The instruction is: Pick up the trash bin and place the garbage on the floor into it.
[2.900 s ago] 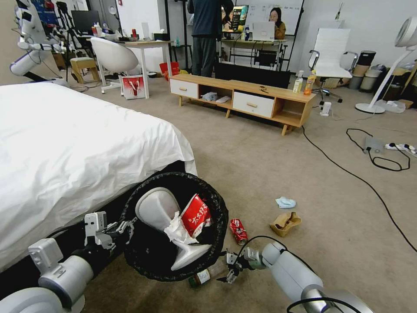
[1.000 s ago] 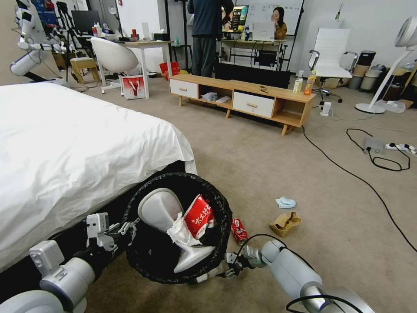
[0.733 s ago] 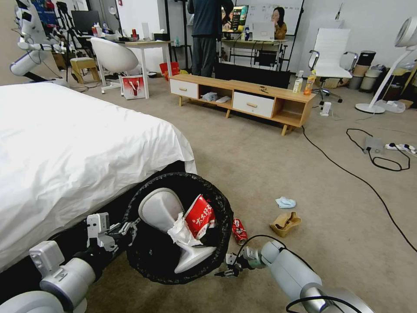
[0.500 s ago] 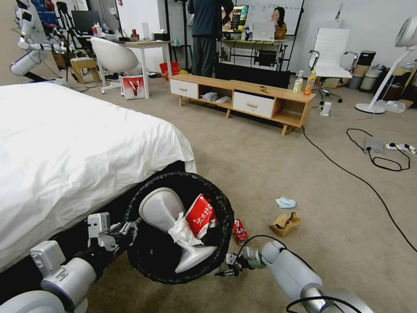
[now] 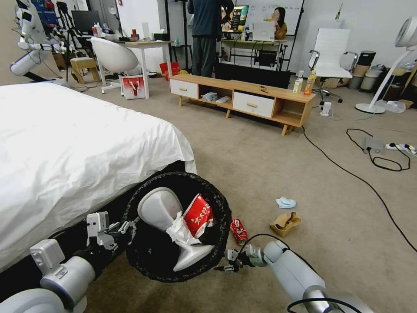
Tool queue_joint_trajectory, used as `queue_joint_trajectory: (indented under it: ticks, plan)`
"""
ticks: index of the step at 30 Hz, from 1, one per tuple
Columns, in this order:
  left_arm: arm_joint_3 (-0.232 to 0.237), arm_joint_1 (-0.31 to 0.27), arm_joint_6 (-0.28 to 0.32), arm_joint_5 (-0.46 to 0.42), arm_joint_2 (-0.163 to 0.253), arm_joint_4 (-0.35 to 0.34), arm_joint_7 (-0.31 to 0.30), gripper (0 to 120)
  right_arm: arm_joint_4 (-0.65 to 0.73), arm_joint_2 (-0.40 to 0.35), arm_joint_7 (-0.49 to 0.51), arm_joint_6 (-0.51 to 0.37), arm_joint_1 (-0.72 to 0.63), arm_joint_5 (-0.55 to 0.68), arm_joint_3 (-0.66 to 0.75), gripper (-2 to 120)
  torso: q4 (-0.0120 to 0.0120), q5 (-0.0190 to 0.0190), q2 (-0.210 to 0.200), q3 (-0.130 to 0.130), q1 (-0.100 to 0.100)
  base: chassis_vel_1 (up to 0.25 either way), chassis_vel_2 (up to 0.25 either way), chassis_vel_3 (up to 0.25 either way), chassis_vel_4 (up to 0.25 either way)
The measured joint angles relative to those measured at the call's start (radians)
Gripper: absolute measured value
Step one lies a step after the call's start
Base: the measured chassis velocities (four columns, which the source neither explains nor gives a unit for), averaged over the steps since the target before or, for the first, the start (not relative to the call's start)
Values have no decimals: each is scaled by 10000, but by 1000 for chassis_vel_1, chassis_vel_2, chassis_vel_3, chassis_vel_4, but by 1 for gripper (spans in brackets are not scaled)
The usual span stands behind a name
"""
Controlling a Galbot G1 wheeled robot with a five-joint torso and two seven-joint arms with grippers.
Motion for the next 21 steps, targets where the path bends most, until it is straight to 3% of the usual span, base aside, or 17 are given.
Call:
queue_joint_trajectory:
  ticks: [8, 11, 14, 21]
  plan:
    - [-98, -118, 84, -307, 281, 97, -452, 2, 2613, -1206, 70, -35, -1148, 1792, 583, 42, 0, -2, -1, 0, 0, 0, 0, 0, 0]
    - [-116, -130, 140, -425, 369, 137, -670, 2, 4648, -2422, 288, -150, -2118, 2702, 1602, 42, -2, -6, -2, 0, 0, 0, 0, 0, 0]
    - [-159, -109, 148, -443, 420, 171, -702, 2, 5713, -3040, 415, -202, -2798, 2986, 2448, 42, -9, 7, -2, 0, 0, 0, 0, 0, 0]
    - [-346, -22, 150, -545, 476, 223, -706, 2, 7473, -3749, 556, -410, -3954, 3558, 4161, 42, 3, 7, -1, 0, 0, 0, 0, 0, 0]
